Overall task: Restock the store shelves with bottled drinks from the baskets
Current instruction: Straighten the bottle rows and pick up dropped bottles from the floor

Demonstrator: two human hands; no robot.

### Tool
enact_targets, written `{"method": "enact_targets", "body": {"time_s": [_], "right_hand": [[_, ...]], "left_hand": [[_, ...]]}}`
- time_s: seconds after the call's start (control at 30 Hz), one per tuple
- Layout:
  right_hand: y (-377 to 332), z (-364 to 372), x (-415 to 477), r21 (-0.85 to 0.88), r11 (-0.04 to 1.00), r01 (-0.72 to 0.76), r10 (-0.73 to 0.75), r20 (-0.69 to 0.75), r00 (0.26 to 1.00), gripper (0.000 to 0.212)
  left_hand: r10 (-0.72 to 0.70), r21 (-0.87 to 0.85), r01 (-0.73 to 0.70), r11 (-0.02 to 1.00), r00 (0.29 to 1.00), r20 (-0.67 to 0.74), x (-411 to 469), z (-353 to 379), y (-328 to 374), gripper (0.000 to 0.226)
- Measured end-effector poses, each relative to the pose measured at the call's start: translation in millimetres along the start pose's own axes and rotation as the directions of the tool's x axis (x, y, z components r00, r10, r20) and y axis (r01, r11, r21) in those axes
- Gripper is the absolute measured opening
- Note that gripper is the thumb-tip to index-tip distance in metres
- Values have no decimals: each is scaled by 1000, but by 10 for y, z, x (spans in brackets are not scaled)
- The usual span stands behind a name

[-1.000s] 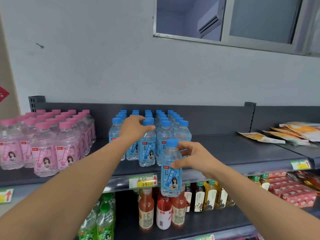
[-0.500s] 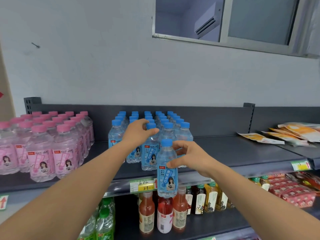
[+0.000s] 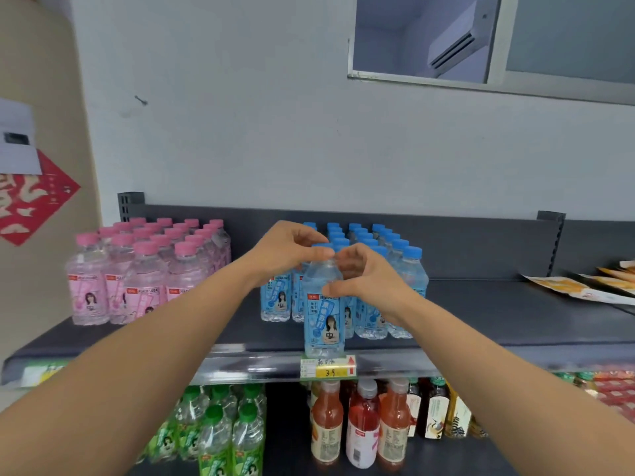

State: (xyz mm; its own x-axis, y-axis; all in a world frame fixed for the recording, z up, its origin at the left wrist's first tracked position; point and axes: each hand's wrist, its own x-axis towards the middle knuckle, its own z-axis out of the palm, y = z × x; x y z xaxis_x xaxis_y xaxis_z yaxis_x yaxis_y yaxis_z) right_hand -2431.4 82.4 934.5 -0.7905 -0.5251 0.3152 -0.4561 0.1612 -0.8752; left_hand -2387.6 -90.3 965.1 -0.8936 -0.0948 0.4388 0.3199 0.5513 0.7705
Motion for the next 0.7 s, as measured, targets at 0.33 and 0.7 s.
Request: {"method": "enact_targets", "body": {"time_s": [0.33,0.7], "right_hand": [[298,100,-35,-605,796,17,-39,-23,999,29],[670,33,-104,-744,666,59,11,89,996,36]], "left_hand": [[-33,226,61,972,992,-126,159,-43,-170,37],[-49,292,102,951,982,-183,301,69,-330,43]]}}
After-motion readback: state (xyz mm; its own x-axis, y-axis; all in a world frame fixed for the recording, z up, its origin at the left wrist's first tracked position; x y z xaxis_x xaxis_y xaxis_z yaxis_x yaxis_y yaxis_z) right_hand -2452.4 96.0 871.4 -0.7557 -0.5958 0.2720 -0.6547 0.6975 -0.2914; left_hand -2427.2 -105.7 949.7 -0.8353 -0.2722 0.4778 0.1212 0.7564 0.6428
